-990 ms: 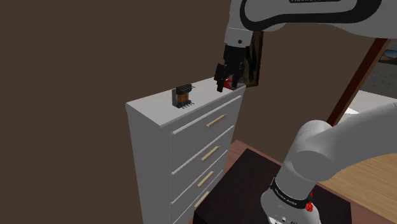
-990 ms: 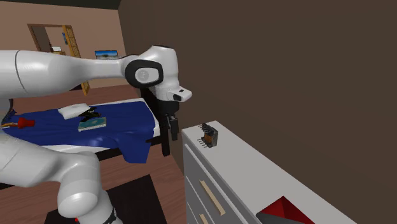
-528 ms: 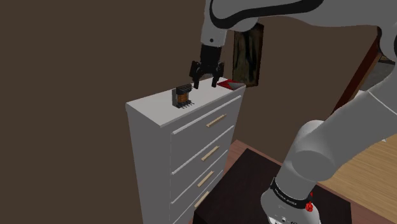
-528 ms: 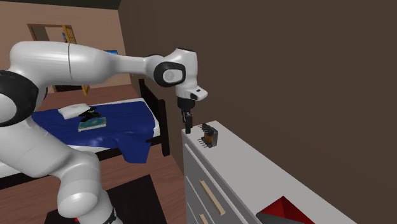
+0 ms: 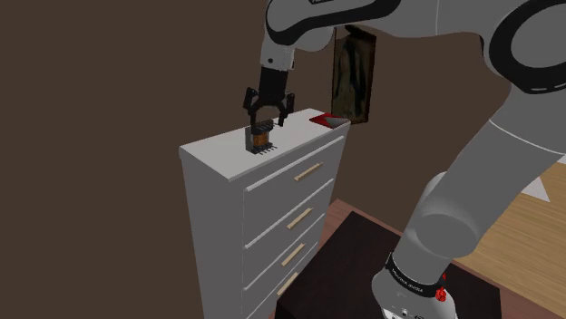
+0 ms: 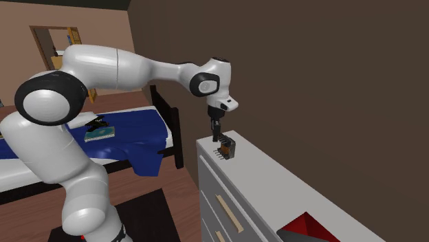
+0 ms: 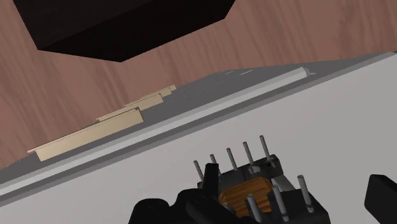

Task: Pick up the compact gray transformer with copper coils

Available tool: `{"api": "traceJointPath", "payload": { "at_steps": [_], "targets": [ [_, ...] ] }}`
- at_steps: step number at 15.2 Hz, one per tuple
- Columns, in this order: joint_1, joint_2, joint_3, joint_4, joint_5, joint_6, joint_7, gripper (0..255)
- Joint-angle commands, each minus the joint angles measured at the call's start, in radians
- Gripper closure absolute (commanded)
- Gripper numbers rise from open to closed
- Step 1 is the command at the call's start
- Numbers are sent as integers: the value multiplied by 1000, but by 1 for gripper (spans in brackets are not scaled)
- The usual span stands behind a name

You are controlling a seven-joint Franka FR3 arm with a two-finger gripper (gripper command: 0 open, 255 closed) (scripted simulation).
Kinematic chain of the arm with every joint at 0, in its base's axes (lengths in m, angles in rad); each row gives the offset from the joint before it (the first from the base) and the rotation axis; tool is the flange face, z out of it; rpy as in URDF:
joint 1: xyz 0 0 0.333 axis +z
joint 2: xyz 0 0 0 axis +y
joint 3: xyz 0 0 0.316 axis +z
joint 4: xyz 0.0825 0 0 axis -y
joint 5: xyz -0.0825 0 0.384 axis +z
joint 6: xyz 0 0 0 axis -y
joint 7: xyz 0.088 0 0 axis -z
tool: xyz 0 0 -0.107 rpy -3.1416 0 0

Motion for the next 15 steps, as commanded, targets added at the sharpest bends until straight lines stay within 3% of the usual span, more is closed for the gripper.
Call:
{"api": "traceJointPath", "payload": {
  "at_steps": [1, 7, 8, 15],
  "targets": [
    [0, 14, 0, -8, 2, 22, 0, 0],
    [0, 20, 1, -63, 5, 83, -7, 0],
    [0, 20, 0, -61, 5, 81, -8, 255],
    [0, 19, 0, -61, 5, 80, -9, 255]
  ]
}}
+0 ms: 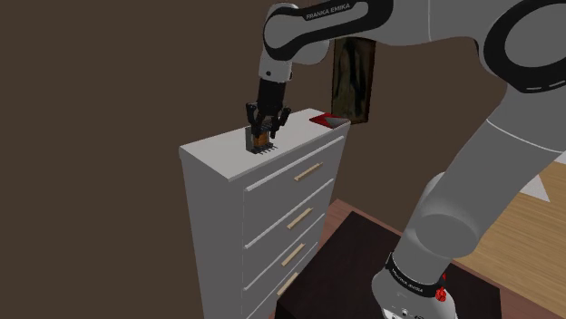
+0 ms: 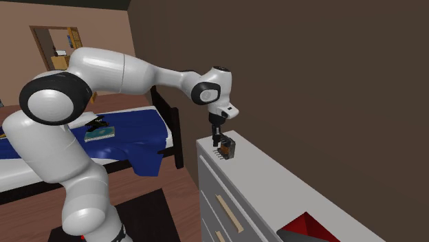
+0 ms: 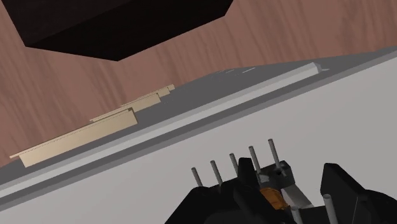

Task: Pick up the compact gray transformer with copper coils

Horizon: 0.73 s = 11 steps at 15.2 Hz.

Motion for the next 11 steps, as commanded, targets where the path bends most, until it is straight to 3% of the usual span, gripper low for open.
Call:
{"api": "traceJointPath", "payload": {
  "at_steps": [1, 11],
  "targets": [
    [-1, 1, -1, -1, -1, 0, 0, 255],
    [-1, -7, -2, 110, -5, -117, 16, 255]
  ]
}}
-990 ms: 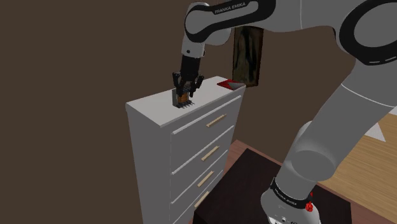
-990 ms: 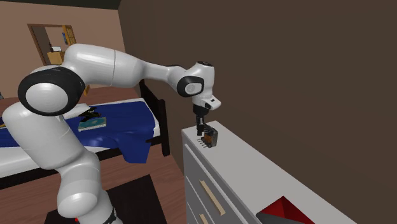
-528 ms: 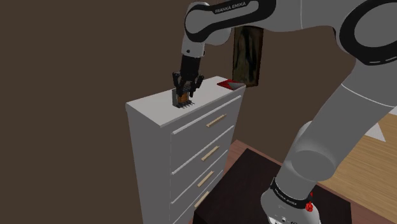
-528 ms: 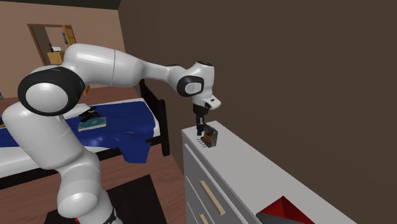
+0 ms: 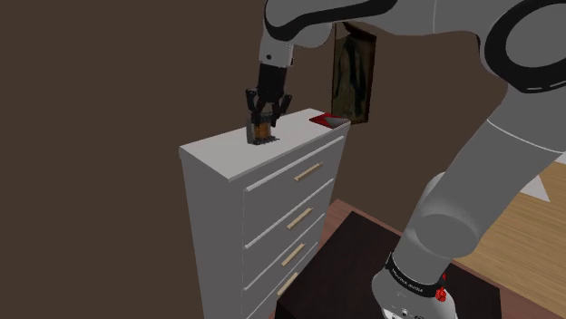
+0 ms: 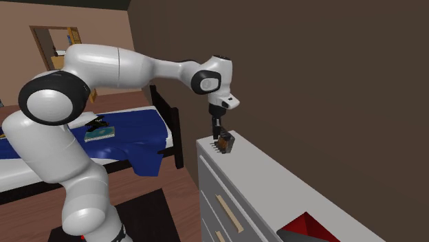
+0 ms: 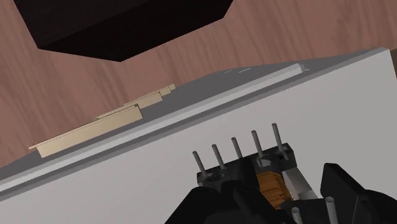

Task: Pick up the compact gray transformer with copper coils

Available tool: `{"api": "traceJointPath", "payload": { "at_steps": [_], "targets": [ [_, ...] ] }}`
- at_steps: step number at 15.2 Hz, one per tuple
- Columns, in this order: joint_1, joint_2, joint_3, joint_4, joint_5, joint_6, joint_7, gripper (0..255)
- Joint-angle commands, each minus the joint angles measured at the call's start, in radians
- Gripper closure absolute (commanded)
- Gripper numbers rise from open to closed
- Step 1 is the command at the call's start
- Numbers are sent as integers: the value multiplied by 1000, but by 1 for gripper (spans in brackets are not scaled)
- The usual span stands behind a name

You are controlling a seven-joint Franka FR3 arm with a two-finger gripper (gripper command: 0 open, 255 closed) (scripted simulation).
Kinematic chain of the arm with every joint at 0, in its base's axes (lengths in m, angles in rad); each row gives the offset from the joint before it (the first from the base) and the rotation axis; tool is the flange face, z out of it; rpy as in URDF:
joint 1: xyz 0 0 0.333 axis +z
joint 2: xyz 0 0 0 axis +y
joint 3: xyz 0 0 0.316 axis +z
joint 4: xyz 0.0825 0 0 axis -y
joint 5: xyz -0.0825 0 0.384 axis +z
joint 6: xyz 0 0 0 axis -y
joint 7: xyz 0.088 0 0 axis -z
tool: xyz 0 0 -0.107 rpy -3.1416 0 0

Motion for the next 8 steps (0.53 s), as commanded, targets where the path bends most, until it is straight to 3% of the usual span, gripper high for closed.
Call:
{"api": "traceJointPath", "payload": {
  "at_steps": [1, 8],
  "targets": [
    [0, -4, -1, 26, -1, -29, 3, 255],
    [-1, 1, -2, 100, -3, -98, 11, 255]
  ]
}}
